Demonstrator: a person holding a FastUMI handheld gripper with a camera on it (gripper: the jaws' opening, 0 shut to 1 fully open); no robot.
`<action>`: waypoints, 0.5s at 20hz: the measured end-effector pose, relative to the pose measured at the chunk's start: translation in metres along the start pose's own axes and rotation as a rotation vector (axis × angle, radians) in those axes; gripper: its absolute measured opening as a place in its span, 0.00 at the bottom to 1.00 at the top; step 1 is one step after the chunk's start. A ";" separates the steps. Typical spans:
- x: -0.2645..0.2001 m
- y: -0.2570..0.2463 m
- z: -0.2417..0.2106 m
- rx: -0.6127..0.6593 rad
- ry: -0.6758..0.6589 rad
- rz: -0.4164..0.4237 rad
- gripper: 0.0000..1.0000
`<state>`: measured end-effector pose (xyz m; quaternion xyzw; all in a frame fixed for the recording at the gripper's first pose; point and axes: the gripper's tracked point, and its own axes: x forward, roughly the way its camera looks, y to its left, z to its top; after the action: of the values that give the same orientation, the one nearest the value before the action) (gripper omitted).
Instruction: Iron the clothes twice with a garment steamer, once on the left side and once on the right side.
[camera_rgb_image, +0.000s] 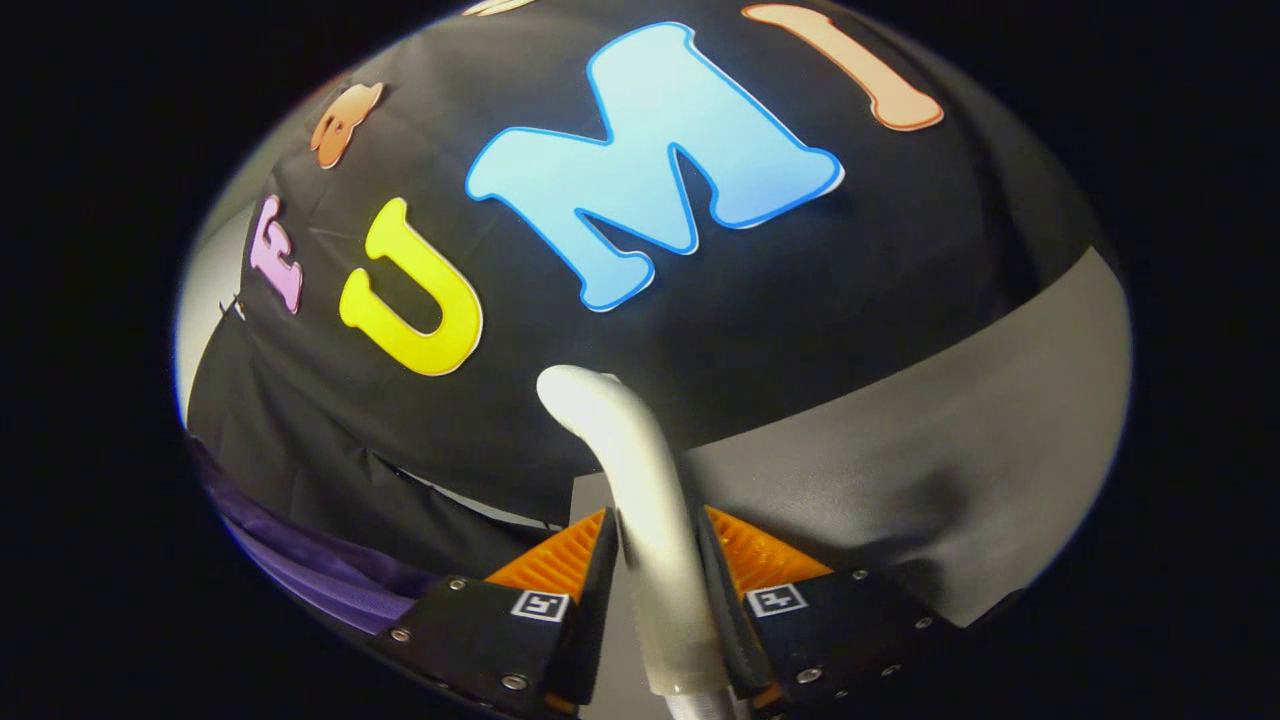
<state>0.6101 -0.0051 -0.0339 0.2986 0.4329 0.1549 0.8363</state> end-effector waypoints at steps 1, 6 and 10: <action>-0.002 0.000 -0.002 0.017 0.001 0.016 0.47; 0.001 0.001 -0.007 0.084 0.034 0.079 0.47; -0.006 0.005 -0.014 0.109 0.035 0.116 0.42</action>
<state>0.5951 0.0013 -0.0331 0.3656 0.4375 0.1843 0.8006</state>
